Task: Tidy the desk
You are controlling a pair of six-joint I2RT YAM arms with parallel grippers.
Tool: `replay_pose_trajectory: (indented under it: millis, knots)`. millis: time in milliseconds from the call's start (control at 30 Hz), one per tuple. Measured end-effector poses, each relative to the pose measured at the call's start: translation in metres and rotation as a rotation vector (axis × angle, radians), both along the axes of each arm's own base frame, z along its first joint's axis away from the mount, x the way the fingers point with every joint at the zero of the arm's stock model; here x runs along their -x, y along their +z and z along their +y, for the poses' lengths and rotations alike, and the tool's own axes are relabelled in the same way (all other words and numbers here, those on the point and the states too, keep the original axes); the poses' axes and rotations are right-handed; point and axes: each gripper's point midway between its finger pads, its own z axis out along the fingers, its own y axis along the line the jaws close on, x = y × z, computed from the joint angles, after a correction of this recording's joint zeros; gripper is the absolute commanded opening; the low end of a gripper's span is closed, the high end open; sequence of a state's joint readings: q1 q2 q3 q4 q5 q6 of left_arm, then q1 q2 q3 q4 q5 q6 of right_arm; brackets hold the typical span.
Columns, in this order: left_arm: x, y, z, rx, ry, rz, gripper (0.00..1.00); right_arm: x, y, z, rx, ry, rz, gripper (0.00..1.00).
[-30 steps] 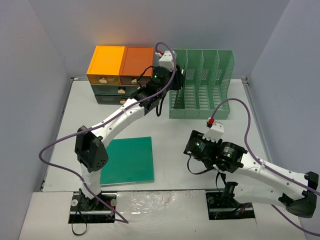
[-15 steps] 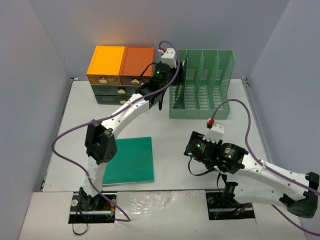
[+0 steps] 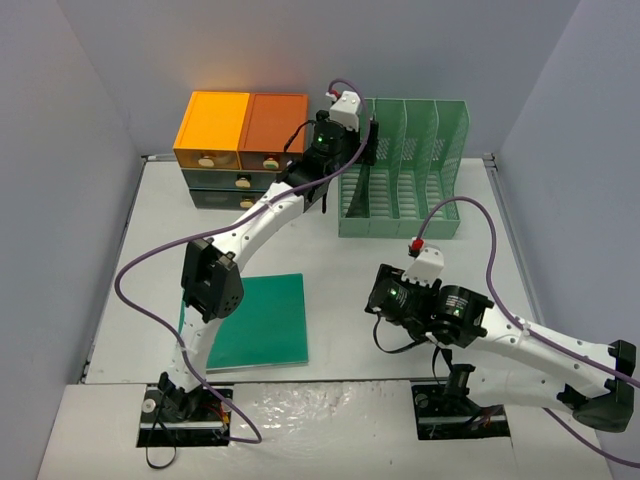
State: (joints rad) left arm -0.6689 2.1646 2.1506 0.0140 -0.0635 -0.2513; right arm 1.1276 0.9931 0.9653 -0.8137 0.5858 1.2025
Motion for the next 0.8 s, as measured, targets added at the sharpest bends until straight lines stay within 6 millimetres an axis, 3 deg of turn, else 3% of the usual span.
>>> replay_pose_trajectory:
  millis: [300, 800]
  knots:
    - [-0.003, 0.008, 0.008, -0.075, 0.013, -0.075, 0.97, 0.004, -0.001, 0.002, 0.002, 0.016, 0.003, 0.70]
    - [-0.005, 0.033, 0.029, -0.205, 0.058, -0.281, 0.97, 0.016, -0.004, 0.015, 0.002, 0.070, 0.012, 0.71]
